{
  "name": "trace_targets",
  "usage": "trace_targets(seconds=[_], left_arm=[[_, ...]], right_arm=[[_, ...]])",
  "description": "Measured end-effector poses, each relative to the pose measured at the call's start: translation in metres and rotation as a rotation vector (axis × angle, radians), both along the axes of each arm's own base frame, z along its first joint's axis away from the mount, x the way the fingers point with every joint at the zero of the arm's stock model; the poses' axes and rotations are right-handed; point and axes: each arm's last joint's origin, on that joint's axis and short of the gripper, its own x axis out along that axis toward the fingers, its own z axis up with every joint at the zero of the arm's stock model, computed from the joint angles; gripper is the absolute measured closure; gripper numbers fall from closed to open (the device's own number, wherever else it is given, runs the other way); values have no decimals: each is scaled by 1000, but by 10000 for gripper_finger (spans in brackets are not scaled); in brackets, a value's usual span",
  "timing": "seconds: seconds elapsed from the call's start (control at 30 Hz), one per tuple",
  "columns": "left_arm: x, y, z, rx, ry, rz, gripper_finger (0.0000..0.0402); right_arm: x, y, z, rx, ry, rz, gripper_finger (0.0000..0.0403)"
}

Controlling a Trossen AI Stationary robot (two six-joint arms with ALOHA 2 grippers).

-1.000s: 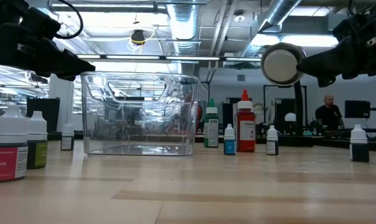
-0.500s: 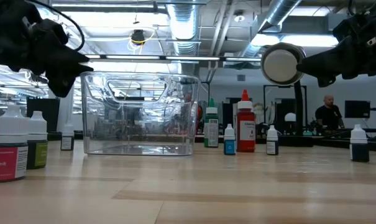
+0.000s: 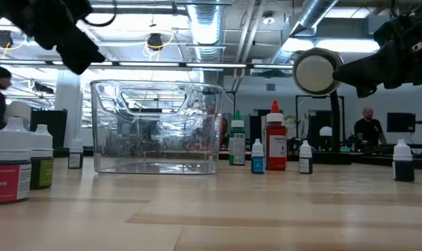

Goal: Pick & Place food coloring
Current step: Put the top small black food coloring bottle into the transparent bin

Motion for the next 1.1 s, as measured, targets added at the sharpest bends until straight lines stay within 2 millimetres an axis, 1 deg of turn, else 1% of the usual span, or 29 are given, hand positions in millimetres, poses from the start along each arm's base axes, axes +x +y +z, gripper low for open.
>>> trace_targets(seconds=[0.1, 0.2, 0.33, 0.4, 0.67, 0.83, 0.97, 1.1], left_arm=[[15, -10, 4, 53, 124, -64, 285], [22, -18, 1, 102, 268, -78, 285], [26, -23, -12, 153, 474, -101, 285], [29, -26, -18, 161, 534, -107, 283], [45, -30, -42, 249, 654, -94, 265], [53, -31, -52, 332, 687, -108, 256], [57, -32, -59, 377, 719, -149, 255], [62, -32, -63, 432, 714, -192, 255]], right_arm=[[0, 0, 0, 0, 0, 0, 290], [0, 0, 0, 0, 0, 0, 290], [0, 0, 0, 0, 1, 0, 290], [0, 0, 0, 0, 0, 0, 290], [0, 0, 0, 0, 1, 0, 290], [0, 0, 0, 0, 0, 0, 290], [0, 0, 0, 0, 0, 0, 290], [0, 0, 0, 0, 0, 0, 290]])
